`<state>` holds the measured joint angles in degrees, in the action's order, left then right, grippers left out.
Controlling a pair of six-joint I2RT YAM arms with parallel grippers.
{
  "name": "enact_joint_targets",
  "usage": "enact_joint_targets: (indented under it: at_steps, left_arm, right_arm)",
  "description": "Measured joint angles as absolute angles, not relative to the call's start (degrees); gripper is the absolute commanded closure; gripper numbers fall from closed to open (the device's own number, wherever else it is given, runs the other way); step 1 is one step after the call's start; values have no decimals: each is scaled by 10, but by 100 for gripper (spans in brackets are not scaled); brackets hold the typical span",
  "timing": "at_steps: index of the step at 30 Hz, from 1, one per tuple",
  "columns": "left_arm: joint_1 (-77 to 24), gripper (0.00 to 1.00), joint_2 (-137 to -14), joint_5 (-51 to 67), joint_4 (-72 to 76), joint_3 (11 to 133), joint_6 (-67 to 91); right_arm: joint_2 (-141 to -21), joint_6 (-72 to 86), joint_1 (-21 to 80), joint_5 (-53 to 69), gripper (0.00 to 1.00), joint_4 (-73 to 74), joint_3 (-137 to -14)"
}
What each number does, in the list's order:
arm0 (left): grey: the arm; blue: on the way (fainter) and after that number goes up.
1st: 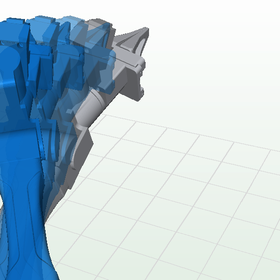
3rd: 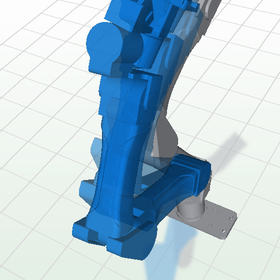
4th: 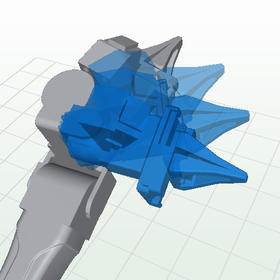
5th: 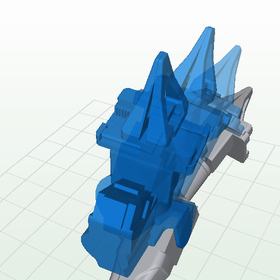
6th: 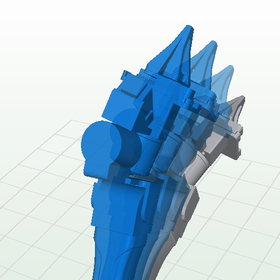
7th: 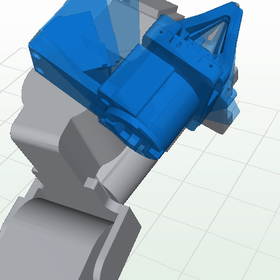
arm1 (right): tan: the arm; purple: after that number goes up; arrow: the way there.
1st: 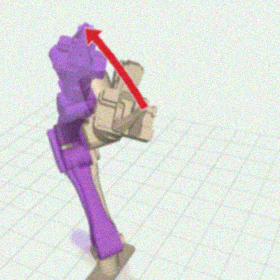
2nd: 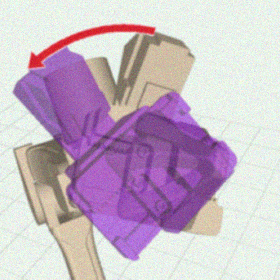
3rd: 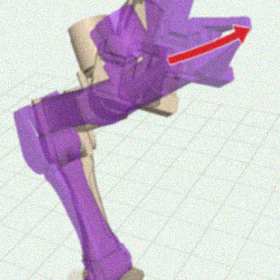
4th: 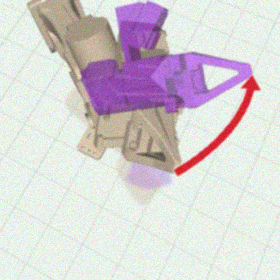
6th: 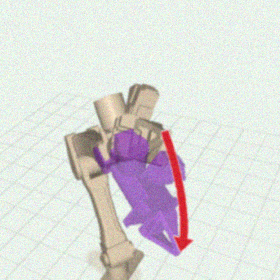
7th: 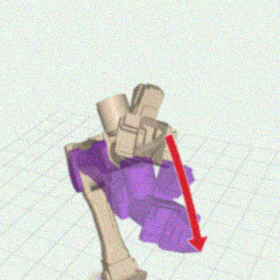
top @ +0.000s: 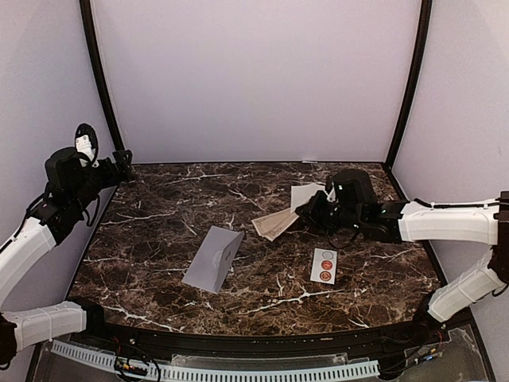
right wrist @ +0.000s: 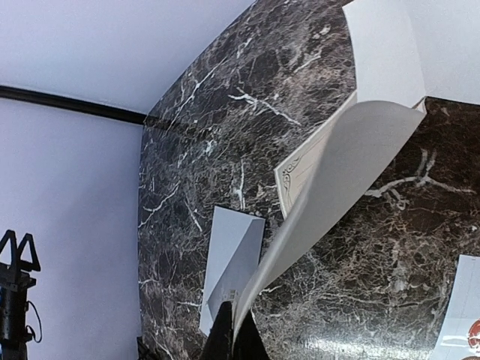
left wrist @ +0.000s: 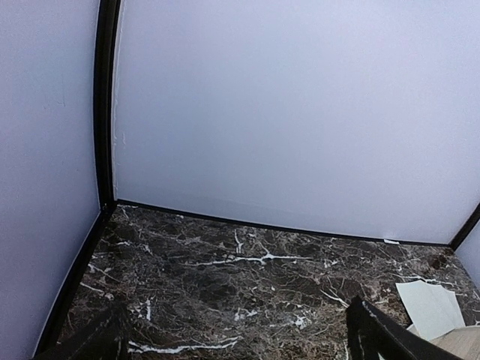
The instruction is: Place the letter into the envelope and seal it
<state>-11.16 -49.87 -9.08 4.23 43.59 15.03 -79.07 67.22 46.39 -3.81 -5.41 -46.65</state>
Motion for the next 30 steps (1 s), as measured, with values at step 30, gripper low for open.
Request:
enact_joint_targets:
  at_steps: [30]
  left_arm:
    - [-176, 1, -551, 394, -8, 553, 180]
  right_arm:
    - [-804, 205, 522, 349, 100, 207, -816]
